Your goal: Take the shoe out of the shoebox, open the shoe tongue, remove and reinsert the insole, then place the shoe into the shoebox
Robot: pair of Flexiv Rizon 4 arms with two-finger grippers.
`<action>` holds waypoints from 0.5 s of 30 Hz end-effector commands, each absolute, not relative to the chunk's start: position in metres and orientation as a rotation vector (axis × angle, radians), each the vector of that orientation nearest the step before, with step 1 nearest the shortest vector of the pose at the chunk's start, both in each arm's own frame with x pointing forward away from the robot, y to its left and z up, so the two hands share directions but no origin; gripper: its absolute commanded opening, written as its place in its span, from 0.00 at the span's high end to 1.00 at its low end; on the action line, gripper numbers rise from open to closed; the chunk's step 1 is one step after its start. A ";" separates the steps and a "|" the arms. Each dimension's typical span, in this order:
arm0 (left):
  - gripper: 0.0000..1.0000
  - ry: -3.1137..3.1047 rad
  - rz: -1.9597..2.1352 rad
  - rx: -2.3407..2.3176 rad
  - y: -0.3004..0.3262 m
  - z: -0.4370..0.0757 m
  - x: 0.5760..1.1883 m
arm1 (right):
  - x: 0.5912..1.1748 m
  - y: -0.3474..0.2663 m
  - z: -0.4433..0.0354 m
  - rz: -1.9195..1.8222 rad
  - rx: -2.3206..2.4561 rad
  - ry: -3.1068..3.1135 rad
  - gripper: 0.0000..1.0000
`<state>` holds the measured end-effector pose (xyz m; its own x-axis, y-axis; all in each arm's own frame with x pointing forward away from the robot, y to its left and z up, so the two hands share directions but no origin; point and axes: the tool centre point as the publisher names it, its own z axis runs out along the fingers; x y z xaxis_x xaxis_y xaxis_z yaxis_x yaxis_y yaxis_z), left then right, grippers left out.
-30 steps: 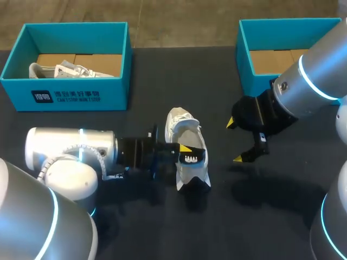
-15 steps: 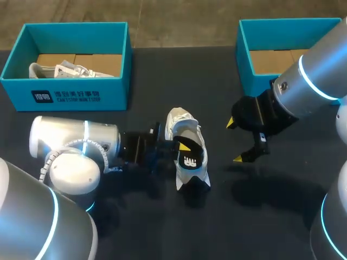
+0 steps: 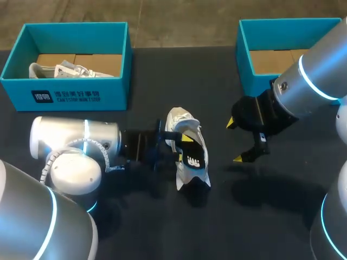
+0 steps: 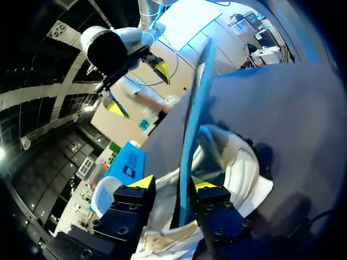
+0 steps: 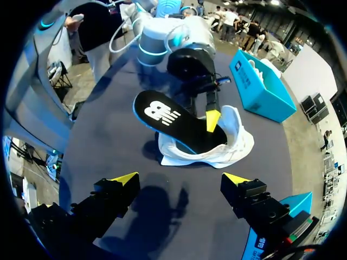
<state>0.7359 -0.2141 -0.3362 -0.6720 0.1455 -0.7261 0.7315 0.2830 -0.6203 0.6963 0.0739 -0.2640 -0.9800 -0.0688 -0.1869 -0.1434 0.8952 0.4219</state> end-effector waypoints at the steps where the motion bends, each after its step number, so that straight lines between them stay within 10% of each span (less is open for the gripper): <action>1: 0.61 2.018 -1.396 0.763 -0.205 -0.329 0.720 | 0.696 0.074 -0.265 0.665 -0.164 2.894 0.00; 7: 1.00 2.037 -1.396 0.763 -0.208 -0.333 0.715 | 0.696 0.074 -0.265 0.665 -0.164 2.894 0.00; 15: 1.00 2.023 -1.376 0.785 -0.219 -0.347 0.726 | 0.696 0.074 -0.265 0.665 -0.164 2.894 0.00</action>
<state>0.7180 -0.2083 -0.3390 -0.6699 0.1463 -0.7279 0.7312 0.3002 -0.6126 0.6963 0.0740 -0.2640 -0.9800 -0.0688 -0.1870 -0.1434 0.8952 0.4220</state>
